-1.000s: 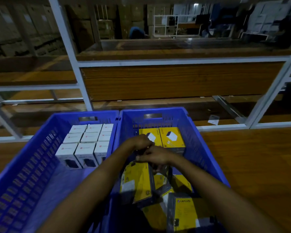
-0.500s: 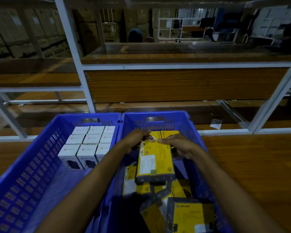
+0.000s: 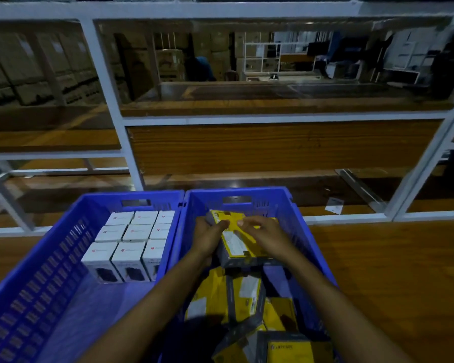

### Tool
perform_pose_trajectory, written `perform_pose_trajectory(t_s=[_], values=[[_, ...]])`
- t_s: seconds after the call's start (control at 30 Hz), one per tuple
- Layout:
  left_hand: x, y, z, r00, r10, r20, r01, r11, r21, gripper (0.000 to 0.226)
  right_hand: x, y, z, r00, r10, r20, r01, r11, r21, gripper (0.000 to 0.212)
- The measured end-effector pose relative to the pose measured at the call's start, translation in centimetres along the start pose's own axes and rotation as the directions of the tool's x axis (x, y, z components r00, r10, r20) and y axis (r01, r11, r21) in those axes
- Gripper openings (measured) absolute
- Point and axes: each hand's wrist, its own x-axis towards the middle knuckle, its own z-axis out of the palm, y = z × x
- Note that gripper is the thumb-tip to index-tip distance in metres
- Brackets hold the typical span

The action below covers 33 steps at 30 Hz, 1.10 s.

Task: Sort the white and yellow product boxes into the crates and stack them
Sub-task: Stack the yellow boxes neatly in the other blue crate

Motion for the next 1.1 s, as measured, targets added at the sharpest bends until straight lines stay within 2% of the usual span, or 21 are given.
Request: perform_pose_trajectory(t_s=[0.1, 0.2, 0.27, 0.33, 0.4, 0.47, 0.5, 0.57, 0.63, 0.7, 0.77, 0.87, 0.97, 1.1], values=[[-0.5, 0.5, 0.0, 0.996, 0.08, 0.032, -0.079, 0.996, -0.03, 0.027, -1.3, -1.2, 0.9, 0.981, -0.079, 0.178, 0.066, 0.995, 0.075, 0.043], [-1.6, 1.5, 0.2, 0.986, 0.119, 0.115, -0.107, 0.989, -0.107, 0.031, -0.7, -0.4, 0.9, 0.98, -0.01, 0.2, -0.061, 0.935, 0.349, 0.058], [-1.8, 1.6, 0.2, 0.972, 0.166, 0.167, -0.157, 0.985, -0.066, 0.029, -0.2, -0.1, 0.6, 0.979, 0.064, 0.196, -0.153, 0.862, 0.483, 0.063], [-1.7, 1.3, 0.1, 0.944, 0.266, 0.195, -0.269, 0.963, -0.012, 0.023, 0.4, 0.5, 0.4, 0.975, 0.129, 0.179, -0.213, 0.76, 0.613, 0.067], [-1.8, 0.9, 0.3, 0.896, 0.375, 0.236, -0.398, 0.916, 0.053, 0.023, 0.8, 1.2, 0.5, 0.979, 0.149, 0.139, -0.203, 0.691, 0.694, 0.061], [-1.9, 0.4, 0.6, 0.85, 0.438, 0.293, -0.489, 0.863, 0.129, 0.026, 0.9, 1.4, 0.3, 0.973, 0.218, 0.072, -0.2, 0.655, 0.728, 0.044], [-1.6, -0.2, 0.8, 0.838, 0.461, 0.293, -0.522, 0.833, 0.184, 0.033, 1.0, 1.3, 0.1, 0.966, 0.255, 0.05, -0.206, 0.632, 0.747, 0.039], [-1.3, -0.9, 0.9, 0.873, 0.409, 0.265, -0.473, 0.842, 0.259, 0.062, 0.9, 1.0, -0.5, 0.958, 0.283, 0.033, -0.203, 0.595, 0.778, 0.033], [-1.2, -1.1, 0.9, 0.941, 0.217, 0.259, -0.266, 0.949, 0.17, 0.081, 0.8, 0.6, -1.1, 0.961, 0.275, 0.024, -0.185, 0.578, 0.795, 0.028], [-1.5, -1.0, 0.8, 0.941, 0.052, 0.335, -0.068, 0.997, 0.036, 0.062, 0.5, 0.4, -1.5, 0.961, 0.274, 0.045, -0.195, 0.551, 0.812, 0.025], [-2.0, -0.6, 0.8, 0.915, -0.034, 0.403, 0.059, 0.997, -0.05, 0.041, 0.4, 0.4, -1.5, 0.951, 0.3, 0.071, -0.226, 0.522, 0.823, 0.024], [-1.9, -0.4, 0.9, 0.928, -0.005, 0.372, 0.047, 0.993, -0.105, 0.041, 0.6, 0.7, -1.1, 0.938, 0.342, 0.052, -0.243, 0.545, 0.802, 0.029], [-1.5, -0.1, 1.0, 0.96, 0.033, 0.279, 0.027, 0.978, -0.205, 0.036, 0.9, 0.8, -1.0, 0.951, 0.308, -0.003, -0.205, 0.642, 0.739, 0.033], [-0.9, 0.5, 0.8, 0.973, 0.079, 0.217, 0.001, 0.939, -0.343, 0.024, 0.5, 0.7, -0.7, 0.976, 0.219, -0.02, -0.149, 0.726, 0.672, 0.017]])
